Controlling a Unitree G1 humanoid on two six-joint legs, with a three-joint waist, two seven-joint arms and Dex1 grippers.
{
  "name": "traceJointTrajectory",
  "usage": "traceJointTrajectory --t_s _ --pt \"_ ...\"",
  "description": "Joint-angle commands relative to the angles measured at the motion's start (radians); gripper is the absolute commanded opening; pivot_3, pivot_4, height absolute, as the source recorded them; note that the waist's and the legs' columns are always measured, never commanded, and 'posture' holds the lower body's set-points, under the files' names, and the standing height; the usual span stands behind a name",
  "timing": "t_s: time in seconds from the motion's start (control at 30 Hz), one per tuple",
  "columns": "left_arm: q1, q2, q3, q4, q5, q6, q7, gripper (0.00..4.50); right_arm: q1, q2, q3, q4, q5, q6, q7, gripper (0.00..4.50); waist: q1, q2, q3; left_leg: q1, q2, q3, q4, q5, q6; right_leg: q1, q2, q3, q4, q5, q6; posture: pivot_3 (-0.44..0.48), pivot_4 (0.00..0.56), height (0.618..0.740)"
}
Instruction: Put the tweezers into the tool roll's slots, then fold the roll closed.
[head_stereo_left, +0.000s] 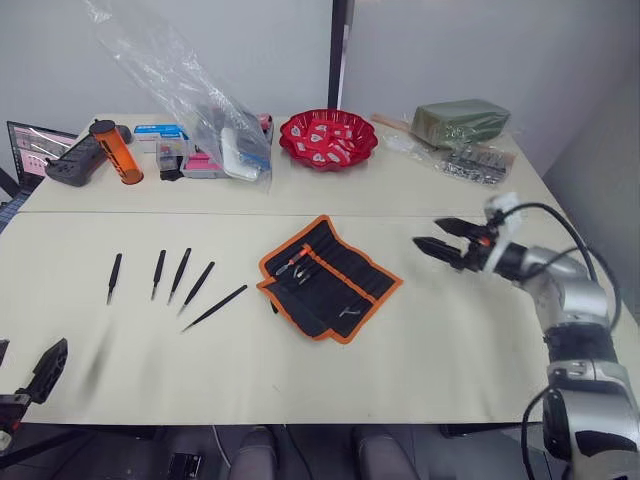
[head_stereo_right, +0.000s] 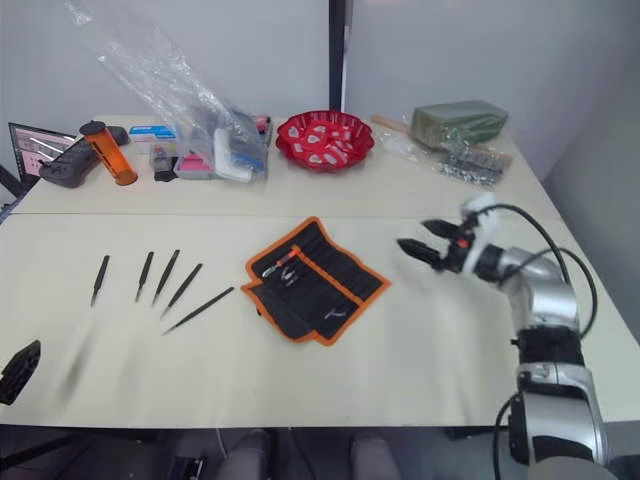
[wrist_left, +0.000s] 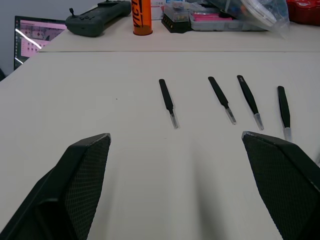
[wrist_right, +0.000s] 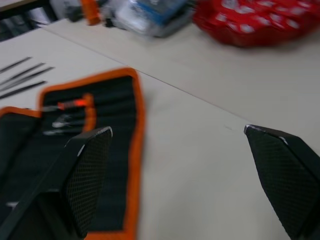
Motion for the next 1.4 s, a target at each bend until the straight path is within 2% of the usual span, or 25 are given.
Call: traceJointTrajectory --t_s 0.03,0.13,0.27,0.4,0.53,0.67,0.77,0.93,1.13,1.27,1.4 --pt "0.029 -0.024 -0.004 -0.049 -0.001 -0.004 0.029 4.47 -0.061 0.005 0.049 -0.188 0.072 0.113 0.048 4.5 0.003 0.0 0.0 0.0 0.0 0.0 0.0 0.0 0.0 0.0 0.0 0.0 0.0 0.0 0.0 0.0 0.15 0.74" --pt "0.05 -0.052 -0.015 -0.073 0.009 -0.018 0.047 4.47 -0.11 0.015 0.108 -0.298 0.094 0.168 0.079 4.5 0.008 0.0 0.0 -0.002 0.0 0.0 0.0 0.0 0.0 -0.002 0.0 0.0 0.0 0.0 0.0 0.0 0.15 0.74" --pt "0.073 -0.098 -0.022 -0.091 0.028 -0.062 0.063 4.47 -0.151 0.047 0.143 -0.354 0.143 0.194 0.142 4.5 0.011 -0.001 0.0 -0.004 0.0 0.0 0.001 0.0 0.0 -0.003 0.0 0.0 0.0 0.0 0.0 0.0 0.15 0.74" --pt "0.106 -0.156 -0.039 -0.141 0.037 -0.087 0.09 4.47 -0.212 0.035 0.212 -0.36 0.227 0.308 0.301 4.5 0.009 -0.001 -0.001 -0.004 0.0 0.0 0.001 0.0 0.0 -0.003 0.0 0.0 0.0 0.0 -0.001 0.0 0.15 0.74" --pt "0.16 -0.244 -0.046 -0.207 0.039 -0.12 0.129 4.47 -0.248 0.053 0.233 -0.339 0.224 0.284 0.348 4.5 0.006 -0.001 -0.001 -0.004 0.0 0.001 0.001 0.0 0.0 -0.004 0.0 0.0 0.0 0.0 -0.001 0.0 0.15 0.74" --pt "0.248 -0.383 -0.069 -0.272 0.049 -0.17 0.173 4.47 -0.26 0.075 0.261 -0.323 0.195 0.234 0.38 4.5 0.003 -0.003 -0.001 -0.005 0.0 0.002 0.002 0.0 0.0 -0.003 0.0 0.001 -0.002 0.0 -0.001 0.0 0.15 0.74" --pt "0.269 -0.417 -0.077 -0.271 0.062 -0.181 0.209 4.47 -0.262 0.1 0.272 -0.307 0.173 0.199 0.377 4.5 0.005 -0.003 -0.001 -0.004 0.0 0.002 0.002 0.0 0.0 -0.005 0.0 0.001 0.0 -0.001 -0.003 0.0 0.15 0.74" --pt "0.222 -0.362 -0.09 -0.252 0.065 -0.134 0.28 4.47 -0.259 0.128 0.283 -0.272 0.114 0.14 0.34 4.5 0.006 -0.003 -0.001 -0.006 0.0 0.002 0.007 0.0 0.0 -0.004 0.0 0.001 0.0 -0.003 -0.006 0.0 0.15 0.74" --pt "0.031 -0.161 -0.084 -0.131 0.064 -0.008 0.376 4.47 -0.212 0.126 0.267 -0.315 0.061 0.123 0.241 4.5 0.007 -0.003 -0.001 -0.006 0.0 0.002 0.008 0.0 0.0 -0.004 0.0 0.001 0.002 -0.002 -0.005 0.0 0.15 0.74" --pt "-0.096 -0.049 -0.096 -0.028 0.059 0.081 0.398 4.47 -0.179 0.132 0.235 -0.369 0.08 0.142 0.184 4.5 0.006 -0.003 -0.001 -0.006 0.0 0.001 0.008 0.0 0.0 -0.003 0.001 0.001 0.003 0.003 0.002 0.0 0.15 0.74" --pt "-0.257 0.048 -0.14 0.119 0.1 0.104 0.384 4.47 -0.16 0.133 0.225 -0.399 0.084 0.15 0.147 4.5 0.003 -0.003 -0.001 -0.005 0.0 0.001 0.007 0.0 0.0 -0.004 0.001 0.001 0.003 0.007 -0.004 0.0 0.15 0.74"
